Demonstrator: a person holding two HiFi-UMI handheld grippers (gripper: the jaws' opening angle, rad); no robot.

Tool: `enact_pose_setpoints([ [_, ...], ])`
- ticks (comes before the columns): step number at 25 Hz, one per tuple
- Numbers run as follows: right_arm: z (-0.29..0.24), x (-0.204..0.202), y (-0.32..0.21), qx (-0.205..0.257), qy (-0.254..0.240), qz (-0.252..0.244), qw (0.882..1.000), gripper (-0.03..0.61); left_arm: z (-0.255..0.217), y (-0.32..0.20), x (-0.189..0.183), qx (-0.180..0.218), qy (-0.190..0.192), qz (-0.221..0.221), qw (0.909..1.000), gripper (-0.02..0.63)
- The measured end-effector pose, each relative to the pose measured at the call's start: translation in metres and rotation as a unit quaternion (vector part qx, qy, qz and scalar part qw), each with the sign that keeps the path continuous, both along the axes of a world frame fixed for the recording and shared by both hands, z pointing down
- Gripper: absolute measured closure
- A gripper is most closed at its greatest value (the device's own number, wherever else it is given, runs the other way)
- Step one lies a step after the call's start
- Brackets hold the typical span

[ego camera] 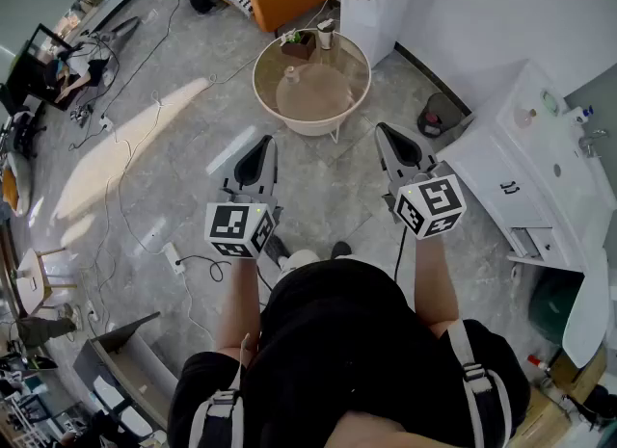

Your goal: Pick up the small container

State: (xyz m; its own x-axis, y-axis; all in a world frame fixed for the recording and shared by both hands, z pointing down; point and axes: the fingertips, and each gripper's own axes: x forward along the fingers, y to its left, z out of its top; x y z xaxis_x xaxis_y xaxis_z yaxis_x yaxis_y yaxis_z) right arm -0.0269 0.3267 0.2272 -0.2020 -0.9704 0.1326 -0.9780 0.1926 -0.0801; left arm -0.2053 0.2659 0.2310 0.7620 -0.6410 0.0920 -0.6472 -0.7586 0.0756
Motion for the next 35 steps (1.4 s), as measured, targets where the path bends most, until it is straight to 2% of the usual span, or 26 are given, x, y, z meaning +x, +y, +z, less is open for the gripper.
enact_pose_setpoints([
  [13, -0.008, 0.002, 0.015, 0.01, 0.017, -0.001, 1.0, 0.575, 0.0, 0.011, 0.009, -0.011, -0.005, 0.01, 0.9999, 0.595],
  [19, -0.011, 0.011, 0.022, 0.038, 0.003, 0.003, 0.999, 0.575, 0.003, 0.014, 0.011, -0.013, -0.007, 0.003, 0.9999, 0.595],
  [23, -0.004, 0.019, 0.024, 0.028, -0.003, 0.007, 1.0, 0.575, 0.007, 0.018, 0.012, -0.013, -0.006, -0.008, 0.9999, 0.595],
  [27, 0.007, 0.032, 0.021, 0.017, -0.017, 0.023, 0.999, 0.575, 0.018, 0.018, 0.017, -0.013, -0.026, -0.007, 0.9996, 0.595],
  [35, 0.028, 0.045, -0.014, -0.007, -0.022, 0.035, 0.999, 0.575, 0.038, -0.022, 0.031, -0.023, -0.039, -0.001, 0.999, 0.595],
])
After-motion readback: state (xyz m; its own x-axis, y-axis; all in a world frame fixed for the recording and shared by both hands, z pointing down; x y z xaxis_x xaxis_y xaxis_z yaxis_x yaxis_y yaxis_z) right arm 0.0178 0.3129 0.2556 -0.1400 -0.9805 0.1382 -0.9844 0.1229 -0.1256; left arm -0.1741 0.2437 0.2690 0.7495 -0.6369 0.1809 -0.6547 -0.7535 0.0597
